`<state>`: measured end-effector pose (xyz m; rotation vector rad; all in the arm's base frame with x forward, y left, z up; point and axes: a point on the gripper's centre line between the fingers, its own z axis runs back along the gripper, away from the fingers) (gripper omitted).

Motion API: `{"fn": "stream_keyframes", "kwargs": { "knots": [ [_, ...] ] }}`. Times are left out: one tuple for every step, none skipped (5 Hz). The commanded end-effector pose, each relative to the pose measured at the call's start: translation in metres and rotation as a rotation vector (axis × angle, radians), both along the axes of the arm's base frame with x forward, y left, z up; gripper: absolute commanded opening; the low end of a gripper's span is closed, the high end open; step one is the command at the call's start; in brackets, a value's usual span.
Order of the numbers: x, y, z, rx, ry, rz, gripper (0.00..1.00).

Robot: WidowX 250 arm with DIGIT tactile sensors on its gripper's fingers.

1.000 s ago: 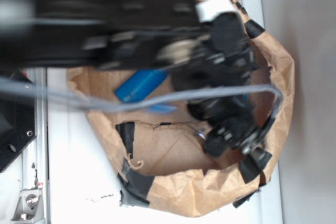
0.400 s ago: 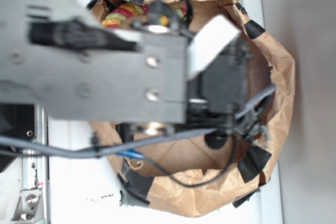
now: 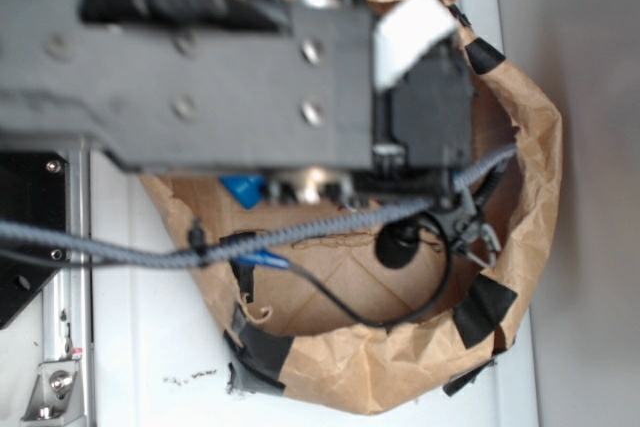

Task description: Grab the silver keys.

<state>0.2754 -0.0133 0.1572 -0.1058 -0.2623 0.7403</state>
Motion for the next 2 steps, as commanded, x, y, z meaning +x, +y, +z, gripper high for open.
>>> {"fn": "stream_keyframes", "kwargs": {
  "knots": [
    [-0.0059, 0.0099, 0.0274, -0.03, -0.083, -0.06, 0.0],
    [-0.0056, 0.0048, 0.0222, 0.021, -0.117, -0.041, 0.0]
  ]
}}
